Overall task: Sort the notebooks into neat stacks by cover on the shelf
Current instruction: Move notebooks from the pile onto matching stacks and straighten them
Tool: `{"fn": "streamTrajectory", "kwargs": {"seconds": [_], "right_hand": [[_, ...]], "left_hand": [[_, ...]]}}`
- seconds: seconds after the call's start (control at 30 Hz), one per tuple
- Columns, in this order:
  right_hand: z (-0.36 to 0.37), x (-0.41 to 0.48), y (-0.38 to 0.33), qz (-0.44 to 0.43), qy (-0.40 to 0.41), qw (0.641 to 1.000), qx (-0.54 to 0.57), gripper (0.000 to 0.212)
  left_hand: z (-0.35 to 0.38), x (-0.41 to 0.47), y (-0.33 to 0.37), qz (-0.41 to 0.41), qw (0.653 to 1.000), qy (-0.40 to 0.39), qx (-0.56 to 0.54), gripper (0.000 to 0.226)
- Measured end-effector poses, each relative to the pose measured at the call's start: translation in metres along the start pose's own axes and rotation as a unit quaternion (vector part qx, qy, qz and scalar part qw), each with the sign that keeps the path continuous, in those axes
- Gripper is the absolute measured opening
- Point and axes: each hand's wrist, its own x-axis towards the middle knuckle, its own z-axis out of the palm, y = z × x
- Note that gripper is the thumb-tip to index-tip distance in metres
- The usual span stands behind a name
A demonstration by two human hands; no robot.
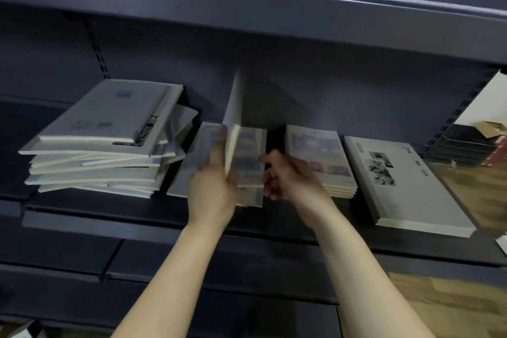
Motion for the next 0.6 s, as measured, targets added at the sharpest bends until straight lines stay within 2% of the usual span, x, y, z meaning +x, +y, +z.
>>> {"fn": "streamTrajectory", "kwargs": {"seconds": [0.07,0.17,0.27,0.33,0.47,0.53,0.6], "right_hand": [[0.000,-0.004,0.011,0.040,-0.008,0.999,-0.006,0.030],[0.005,-0.010,0.021,0.095,-0.045,0.987,0.124,0.035],[0.002,-0.010,0.022,0.134,-0.010,0.956,0.261,0.039],[-0.006,-0.008,0.021,0.154,0.008,0.942,0.298,0.032],[-0.033,-0.010,0.024,0.081,0.024,0.951,0.296,0.029],[-0.052,-0.013,0.025,0.034,0.073,0.975,0.209,0.030],[-0.075,-0.013,0.025,-0.003,0.109,0.983,0.146,0.030]], "left_hand": [[0.003,0.002,0.008,-0.043,0.994,0.047,-0.090,0.035],[0.012,0.001,0.023,-0.048,0.979,0.090,-0.177,0.023],[0.021,-0.006,0.041,-0.040,0.966,0.085,-0.242,0.034],[0.028,-0.012,0.049,-0.041,0.957,0.084,-0.273,0.038],[0.041,-0.021,0.063,-0.029,0.958,0.081,-0.274,0.052],[0.045,-0.026,0.068,-0.021,0.963,0.061,-0.261,0.063],[0.048,-0.032,0.073,-0.031,0.961,0.023,-0.273,0.066]]}}
